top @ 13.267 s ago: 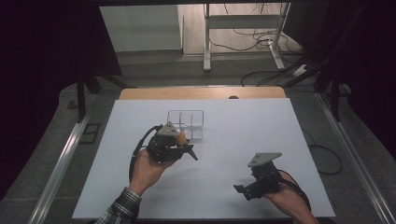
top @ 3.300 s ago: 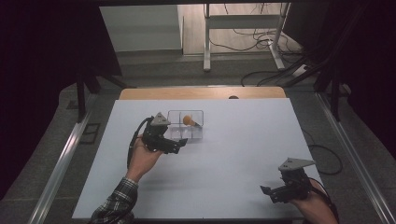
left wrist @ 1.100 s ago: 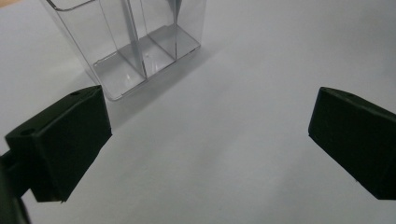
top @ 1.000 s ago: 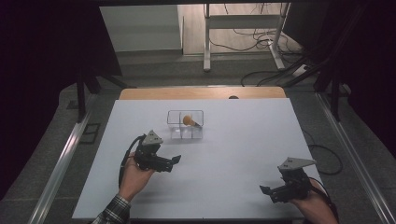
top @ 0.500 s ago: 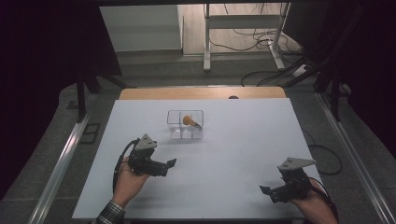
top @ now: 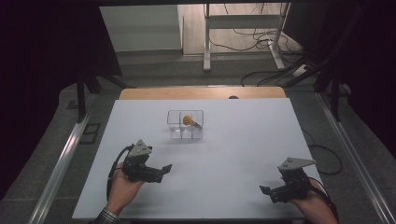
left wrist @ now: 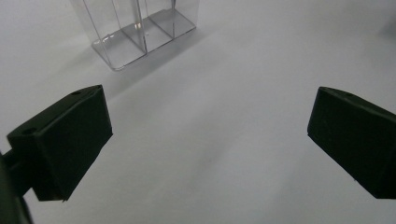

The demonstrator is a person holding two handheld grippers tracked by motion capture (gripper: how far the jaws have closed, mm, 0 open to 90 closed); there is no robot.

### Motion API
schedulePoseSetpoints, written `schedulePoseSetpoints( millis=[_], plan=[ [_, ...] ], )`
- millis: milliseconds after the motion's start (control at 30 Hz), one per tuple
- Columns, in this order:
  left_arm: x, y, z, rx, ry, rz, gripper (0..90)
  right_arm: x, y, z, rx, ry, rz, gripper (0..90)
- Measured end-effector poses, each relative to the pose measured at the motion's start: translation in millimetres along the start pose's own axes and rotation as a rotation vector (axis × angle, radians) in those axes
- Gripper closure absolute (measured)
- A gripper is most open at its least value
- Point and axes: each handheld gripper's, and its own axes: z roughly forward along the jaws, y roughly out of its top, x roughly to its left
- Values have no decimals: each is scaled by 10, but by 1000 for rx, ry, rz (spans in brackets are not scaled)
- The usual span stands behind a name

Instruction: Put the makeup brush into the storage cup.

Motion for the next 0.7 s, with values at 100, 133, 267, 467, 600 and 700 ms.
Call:
schedulePoseSetpoints(
  millis=[100, 133, 267, 467, 600, 700],
  plan=[
    [4, -32, -34, -4, 6, -9, 0, 1, 0, 0, 0, 0, 0, 0],
    [7, -42, -46, -5, 6, -14, 0, 1, 0, 1, 0, 0, 0, 0],
    [15, -87, -86, -8, 5, -28, 0, 1, 0, 0, 0, -1, 0, 0],
    [10, -143, -143, -6, 10, -30, 0, -1, 0, 2, 0, 0, 0, 0],
    [7, -183, -179, -6, 14, -34, 0, -1, -1, 3, 0, 0, 1, 0],
    [10, -219, -219, -8, 22, -41, 0, -1, -1, 3, 1, -1, 0, 0]
  ],
)
